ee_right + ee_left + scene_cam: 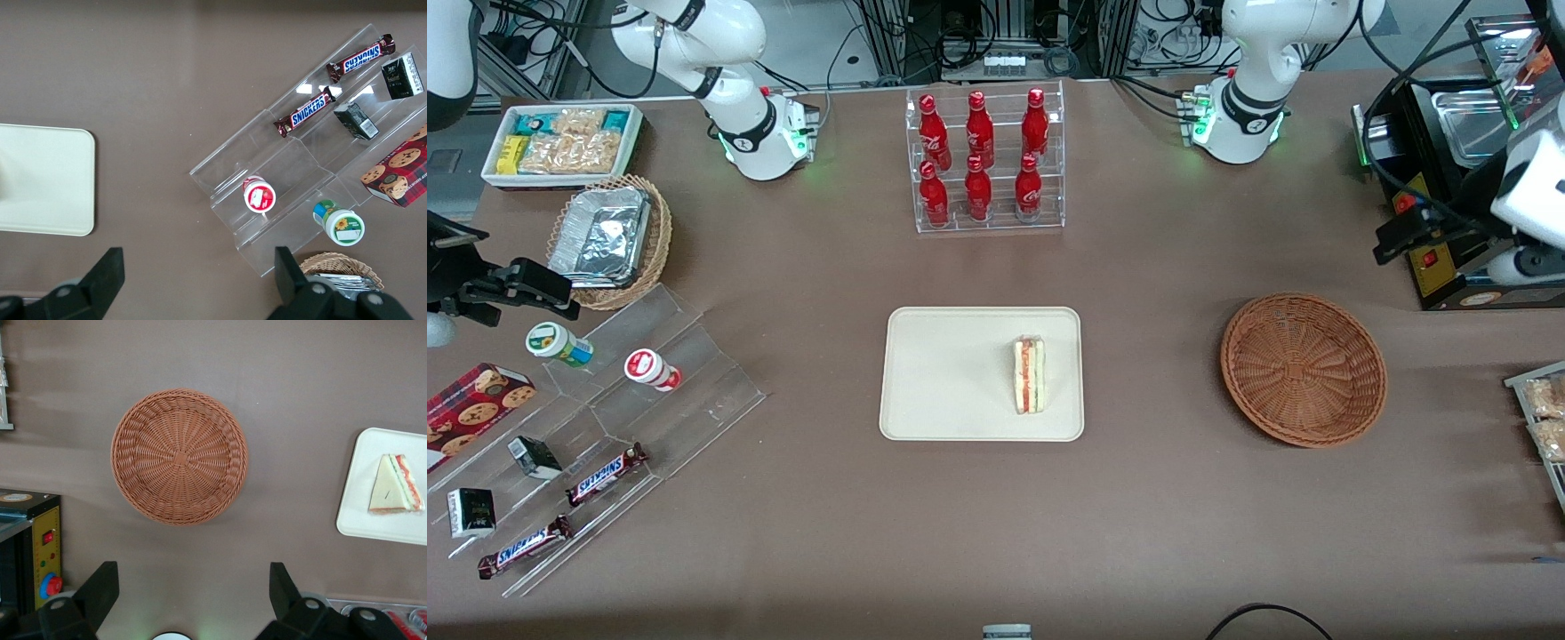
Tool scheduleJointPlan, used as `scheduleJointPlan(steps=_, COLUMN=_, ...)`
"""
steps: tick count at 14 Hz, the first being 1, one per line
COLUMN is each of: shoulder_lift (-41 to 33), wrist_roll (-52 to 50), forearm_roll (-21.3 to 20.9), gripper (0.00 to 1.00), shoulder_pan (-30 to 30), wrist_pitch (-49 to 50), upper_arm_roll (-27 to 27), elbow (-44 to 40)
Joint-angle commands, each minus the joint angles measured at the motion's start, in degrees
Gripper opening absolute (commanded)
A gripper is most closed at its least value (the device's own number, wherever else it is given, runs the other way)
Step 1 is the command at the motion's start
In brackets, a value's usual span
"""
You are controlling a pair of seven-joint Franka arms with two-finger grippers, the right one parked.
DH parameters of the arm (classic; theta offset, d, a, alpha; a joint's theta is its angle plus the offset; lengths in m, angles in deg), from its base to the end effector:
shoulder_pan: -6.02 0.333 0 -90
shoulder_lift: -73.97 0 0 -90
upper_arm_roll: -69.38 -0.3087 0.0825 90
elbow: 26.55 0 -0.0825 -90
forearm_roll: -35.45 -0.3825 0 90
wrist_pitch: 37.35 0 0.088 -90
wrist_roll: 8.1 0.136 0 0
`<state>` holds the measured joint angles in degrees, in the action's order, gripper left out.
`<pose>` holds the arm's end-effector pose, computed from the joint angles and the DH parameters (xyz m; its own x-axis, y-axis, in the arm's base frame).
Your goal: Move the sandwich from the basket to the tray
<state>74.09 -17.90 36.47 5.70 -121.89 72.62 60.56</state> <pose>0.5415 -0.0362 0.6025 0.9930 0.1071 -0.0493 0.1077 -0.9941 0.0097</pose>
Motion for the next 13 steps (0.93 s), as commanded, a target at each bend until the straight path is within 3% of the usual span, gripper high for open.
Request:
scheduleJointPlan(steps=1, shoulder_lift=-1.18, wrist_roll=1.54, forearm_roll=-3.89, gripper=1.0, shoulder_pan=-0.03, wrist_pitch=1.39, upper_arm_roll=1.6, elbow=0.78)
scheduleJointPlan(steps=3, shoulder_lift=-1.09, wrist_roll=1.36, forearm_roll=-5.76, gripper=1.0, shoulder_pan=-1.62, wrist_pitch=2.72, upper_arm_roll=1.6, elbow=0.34)
scheduleJointPlan(steps=13, shoulder_lift=-0.82, wrist_roll=1.53, forearm_roll=-1.71, gripper=1.0, shoulder_pan=-0.92, wrist_pitch=4.21, upper_arm_roll=1.6, elbow=-1.07)
